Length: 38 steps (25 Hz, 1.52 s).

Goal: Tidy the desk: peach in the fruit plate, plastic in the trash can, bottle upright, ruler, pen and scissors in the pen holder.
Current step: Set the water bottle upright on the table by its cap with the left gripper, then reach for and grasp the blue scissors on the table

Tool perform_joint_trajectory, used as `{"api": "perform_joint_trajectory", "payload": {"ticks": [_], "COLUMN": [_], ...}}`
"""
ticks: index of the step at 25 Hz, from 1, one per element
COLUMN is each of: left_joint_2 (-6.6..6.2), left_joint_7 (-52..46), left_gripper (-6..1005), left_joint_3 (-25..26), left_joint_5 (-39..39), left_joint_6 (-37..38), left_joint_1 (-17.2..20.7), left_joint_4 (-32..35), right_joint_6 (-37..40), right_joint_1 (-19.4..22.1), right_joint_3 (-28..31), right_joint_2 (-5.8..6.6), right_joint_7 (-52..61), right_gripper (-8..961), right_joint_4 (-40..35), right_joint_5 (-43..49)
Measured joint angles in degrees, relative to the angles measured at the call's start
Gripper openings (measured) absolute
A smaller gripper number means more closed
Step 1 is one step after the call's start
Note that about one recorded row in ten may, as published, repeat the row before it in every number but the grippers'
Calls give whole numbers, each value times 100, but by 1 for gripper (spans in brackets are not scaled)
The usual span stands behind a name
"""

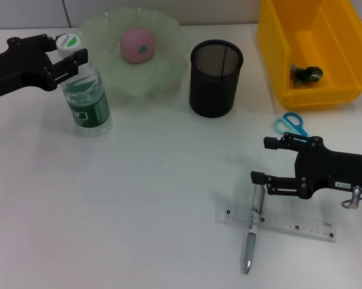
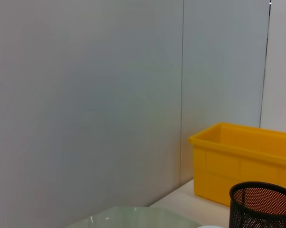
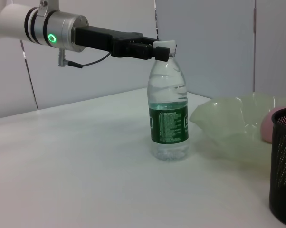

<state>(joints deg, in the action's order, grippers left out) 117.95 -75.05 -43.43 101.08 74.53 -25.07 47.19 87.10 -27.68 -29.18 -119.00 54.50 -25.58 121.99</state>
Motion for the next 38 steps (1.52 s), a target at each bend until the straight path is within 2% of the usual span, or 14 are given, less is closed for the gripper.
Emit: {"api": "perform_joint_trajectory", "payload": {"ticks": [34, 38], "left_joint_2": [31, 28], "left_joint_7": [164, 132], "left_gripper": [490, 621], "left_joint_3": [73, 73], "left_joint_5": [-55, -55], "left_joint_6": [-34, -60], "left_joint_1": [35, 37], "left_joint_4": [-9, -9], "right_joint_6": [0, 4], "right_joint_1": [-7, -9], "right_joint_3": [0, 0], "right_joint_2": [0, 0], "right_joint_7": [-1, -1], "right_gripper": [807, 806], "right_joint_4": [0, 0], "right_joint_5": [0, 0]}}
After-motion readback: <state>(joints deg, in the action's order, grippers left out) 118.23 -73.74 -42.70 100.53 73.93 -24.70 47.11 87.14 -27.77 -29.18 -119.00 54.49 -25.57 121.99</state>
